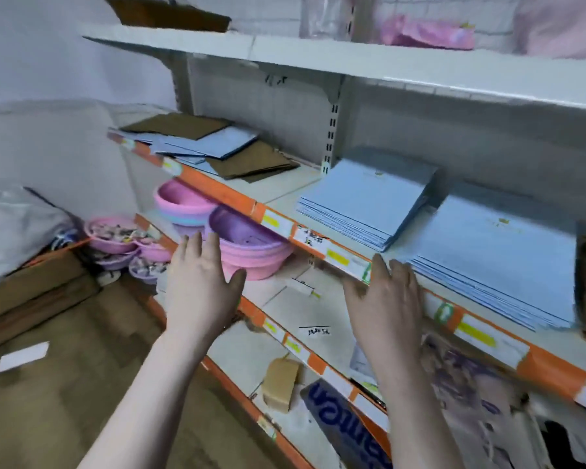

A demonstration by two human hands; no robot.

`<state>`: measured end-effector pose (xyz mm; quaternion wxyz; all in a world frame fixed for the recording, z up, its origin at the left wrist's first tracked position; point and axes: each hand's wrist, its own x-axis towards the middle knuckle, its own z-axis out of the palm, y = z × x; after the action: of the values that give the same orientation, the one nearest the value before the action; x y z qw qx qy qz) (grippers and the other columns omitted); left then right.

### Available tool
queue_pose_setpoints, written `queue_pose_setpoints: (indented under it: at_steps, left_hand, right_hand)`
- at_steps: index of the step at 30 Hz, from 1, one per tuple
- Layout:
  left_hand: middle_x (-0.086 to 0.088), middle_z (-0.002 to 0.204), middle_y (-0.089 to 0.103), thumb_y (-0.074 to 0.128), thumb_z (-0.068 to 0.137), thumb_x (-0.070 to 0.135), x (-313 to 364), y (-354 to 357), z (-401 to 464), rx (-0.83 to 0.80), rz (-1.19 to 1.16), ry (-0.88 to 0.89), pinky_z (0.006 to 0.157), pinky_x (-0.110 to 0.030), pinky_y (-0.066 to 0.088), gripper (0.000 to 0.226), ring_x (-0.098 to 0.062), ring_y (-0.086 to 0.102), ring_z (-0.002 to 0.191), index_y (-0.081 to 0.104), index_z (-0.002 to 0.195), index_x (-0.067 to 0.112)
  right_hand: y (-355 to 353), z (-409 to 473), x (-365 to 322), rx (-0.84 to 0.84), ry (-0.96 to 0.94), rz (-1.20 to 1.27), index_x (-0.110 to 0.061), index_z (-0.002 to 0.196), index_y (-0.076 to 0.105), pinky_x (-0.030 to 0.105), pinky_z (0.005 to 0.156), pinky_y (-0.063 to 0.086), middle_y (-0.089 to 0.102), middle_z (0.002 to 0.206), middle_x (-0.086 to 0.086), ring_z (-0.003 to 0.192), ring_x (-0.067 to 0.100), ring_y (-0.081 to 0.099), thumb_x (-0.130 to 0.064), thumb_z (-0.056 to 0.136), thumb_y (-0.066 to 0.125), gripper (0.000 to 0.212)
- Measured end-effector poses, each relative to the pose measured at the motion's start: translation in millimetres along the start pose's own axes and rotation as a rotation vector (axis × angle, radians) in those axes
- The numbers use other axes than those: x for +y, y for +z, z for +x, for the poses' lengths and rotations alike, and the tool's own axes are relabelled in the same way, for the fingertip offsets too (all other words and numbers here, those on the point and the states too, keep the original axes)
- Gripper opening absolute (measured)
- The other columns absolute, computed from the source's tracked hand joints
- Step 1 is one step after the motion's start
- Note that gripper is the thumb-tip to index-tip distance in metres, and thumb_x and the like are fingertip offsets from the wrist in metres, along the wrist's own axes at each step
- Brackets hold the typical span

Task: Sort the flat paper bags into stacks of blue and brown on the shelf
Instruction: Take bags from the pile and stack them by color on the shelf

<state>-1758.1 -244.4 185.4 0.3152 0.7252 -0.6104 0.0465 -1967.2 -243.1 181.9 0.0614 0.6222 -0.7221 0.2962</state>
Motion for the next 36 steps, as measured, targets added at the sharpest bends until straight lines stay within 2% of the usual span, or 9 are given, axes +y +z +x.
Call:
queue_pose_setpoints:
  at_steps: [3,8,13,19,23,25,29,33,36]
  left_hand:
    - [-0.028,0.144,0.036,0.070,0.081,0.024,-43.4,-12.2,24.1,0.013,0.019,-0.037,0.113,-0.044,0.020,0.069,-0.042,0.029,0.136,0.042,0.137,-0.004]
    - [-0.019,0.151,0.028,0.063,0.086,0.032,-96.5,-13.0,66.0,0.027,0.003,-0.079,0.115,-0.038,0.015,0.071,-0.033,0.021,0.141,0.033,0.144,0.004]
    - [-0.025,0.143,0.038,0.070,0.080,0.026,-148.0,7.0,126.4,0.013,0.027,-0.063,0.113,-0.044,0.020,0.069,-0.040,0.029,0.136,0.042,0.137,-0.002]
    - [-0.035,0.132,0.044,0.075,0.075,0.017,-217.3,33.5,239.0,-0.013,0.119,-0.022,0.108,-0.054,0.029,0.064,-0.050,0.037,0.127,0.048,0.128,-0.008]
    - [-0.027,0.147,0.031,0.066,0.085,0.024,-250.3,42.6,318.8,-0.025,0.126,-0.023,0.113,-0.045,0.018,0.066,-0.041,0.023,0.139,0.038,0.139,-0.002]
    - [-0.024,0.150,0.028,0.063,0.087,0.027,-262.3,47.1,352.0,-0.010,0.104,-0.024,0.114,-0.041,0.015,0.067,-0.037,0.019,0.141,0.034,0.142,0.001]
    - [-0.021,0.151,0.027,0.059,0.089,0.032,-286.5,63.5,408.5,-0.019,0.056,-0.040,0.114,-0.040,0.016,0.067,-0.034,0.019,0.142,0.033,0.144,0.003]
    - [-0.025,0.146,0.034,0.061,0.088,0.026,-310.3,95.2,470.5,-0.040,0.026,0.031,0.113,-0.041,0.018,0.061,-0.037,0.024,0.138,0.039,0.139,0.000]
    - [-0.029,0.140,0.039,0.066,0.084,0.024,-330.6,121.3,523.8,-0.088,0.013,0.099,0.112,-0.043,0.019,0.063,-0.041,0.029,0.135,0.043,0.135,-0.005]
  right_hand:
    - [21.4,5.0,-44.7,-0.050,-0.038,-0.002,-0.001,0.128,0.053,0.049,0.100,0.036,0.056,0.120,0.022,0.121,0.039,0.045,-0.033,0.085,0.063,0.054]
    - [61.6,28.4,-101.2,-0.044,-0.081,0.016,-0.003,0.129,0.053,0.049,0.100,0.038,0.056,0.121,0.021,0.120,0.038,0.046,-0.030,0.085,0.063,0.053]
    - [116.5,67.7,-150.6,-0.059,-0.068,0.060,-0.001,0.132,0.051,0.048,0.102,0.035,0.053,0.126,0.023,0.123,0.038,0.043,-0.031,0.086,0.063,0.056]
    - [199.9,149.8,-228.8,-0.042,-0.049,0.119,0.002,0.128,0.053,0.047,0.102,0.035,0.054,0.121,0.026,0.120,0.041,0.045,-0.028,0.085,0.065,0.054]
    - [242.6,206.8,-289.4,-0.006,-0.040,0.159,0.005,0.115,0.061,0.049,0.090,0.044,0.059,0.102,0.029,0.103,0.044,0.054,-0.023,0.078,0.073,0.048]
    - [257.2,230.3,-315.4,0.000,-0.055,0.145,0.005,0.114,0.061,0.047,0.085,0.045,0.059,0.099,0.027,0.099,0.043,0.055,-0.024,0.077,0.073,0.049]
    - [284.4,269.6,-349.4,-0.052,-0.063,0.106,0.001,0.124,0.055,0.046,0.090,0.041,0.057,0.111,0.025,0.109,0.041,0.050,-0.029,0.083,0.068,0.052]
    - [316.9,298.5,-371.4,-0.083,-0.036,0.031,-0.002,0.134,0.047,0.043,0.096,0.039,0.053,0.122,0.019,0.118,0.034,0.045,-0.033,0.091,0.057,0.054]
    - [337.0,321.9,-391.3,-0.099,0.008,-0.026,-0.004,0.140,0.038,0.039,0.105,0.031,0.046,0.134,0.018,0.128,0.032,0.038,-0.035,0.094,0.051,0.058]
